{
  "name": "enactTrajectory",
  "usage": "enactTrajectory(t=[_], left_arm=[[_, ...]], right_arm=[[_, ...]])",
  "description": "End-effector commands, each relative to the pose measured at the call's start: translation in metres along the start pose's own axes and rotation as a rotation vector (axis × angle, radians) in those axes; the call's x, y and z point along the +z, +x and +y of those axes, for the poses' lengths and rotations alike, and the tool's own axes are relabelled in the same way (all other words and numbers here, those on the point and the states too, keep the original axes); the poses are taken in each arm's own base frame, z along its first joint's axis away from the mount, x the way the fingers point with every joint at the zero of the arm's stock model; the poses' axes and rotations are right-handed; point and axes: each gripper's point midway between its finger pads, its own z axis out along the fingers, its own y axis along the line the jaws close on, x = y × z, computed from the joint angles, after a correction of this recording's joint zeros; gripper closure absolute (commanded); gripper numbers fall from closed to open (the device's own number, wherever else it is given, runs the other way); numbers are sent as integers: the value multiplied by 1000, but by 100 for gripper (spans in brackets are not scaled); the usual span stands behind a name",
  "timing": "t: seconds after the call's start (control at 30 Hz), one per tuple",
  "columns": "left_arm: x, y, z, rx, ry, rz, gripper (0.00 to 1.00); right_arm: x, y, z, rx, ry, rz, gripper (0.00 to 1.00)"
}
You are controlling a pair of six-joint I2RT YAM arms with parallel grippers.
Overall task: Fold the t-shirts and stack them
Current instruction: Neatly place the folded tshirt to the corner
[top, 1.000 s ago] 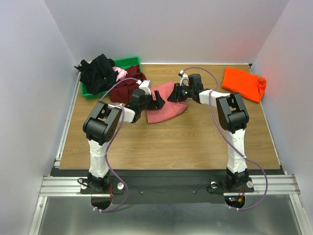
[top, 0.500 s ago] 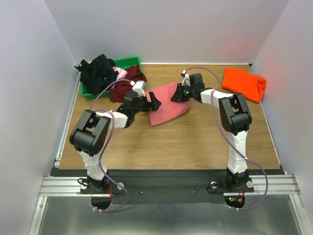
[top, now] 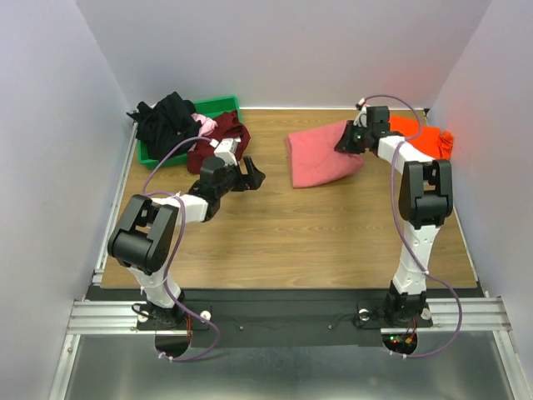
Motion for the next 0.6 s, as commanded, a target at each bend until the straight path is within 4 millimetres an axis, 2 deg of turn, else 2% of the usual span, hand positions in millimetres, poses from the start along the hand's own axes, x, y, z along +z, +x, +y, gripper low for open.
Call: enactTrajectory(t=[0.0, 0.03, 0.1, 0.13, 0.2, 0.33, 0.43, 0.53, 0.57], left_arm=[[-5, -13, 0, 28, 17, -41, 4], [-5, -12, 3, 27, 11, -37, 4], [-5, -11, 7, 25, 4, -36, 4], [-5, -10, 9, 23, -2, -33, 4], [-5, -10, 13, 20, -10, -32, 4], [-4, -5, 20, 18, -25, -21, 4], [-5, -4, 25, 15, -36, -19, 4], [-6, -2, 31, 12, -50, -16, 4], [-7, -1, 33, 12, -54, -15, 4]], right_arm=[[-43, -77, -6, -68, 66, -170, 100], [-45, -84, -17, -63, 85, -183, 100], [-48, -96, -19, -70, 96, -206, 100], [-54, -110, -22, -73, 101, -235, 100], [-59, -124, -36, -56, 119, -263, 100], [-72, -164, -40, -63, 126, -350, 100], [-76, -177, -49, -57, 149, -380, 100], [-89, -192, -61, -45, 168, -418, 100], [-95, -195, -70, -35, 185, -428, 100]])
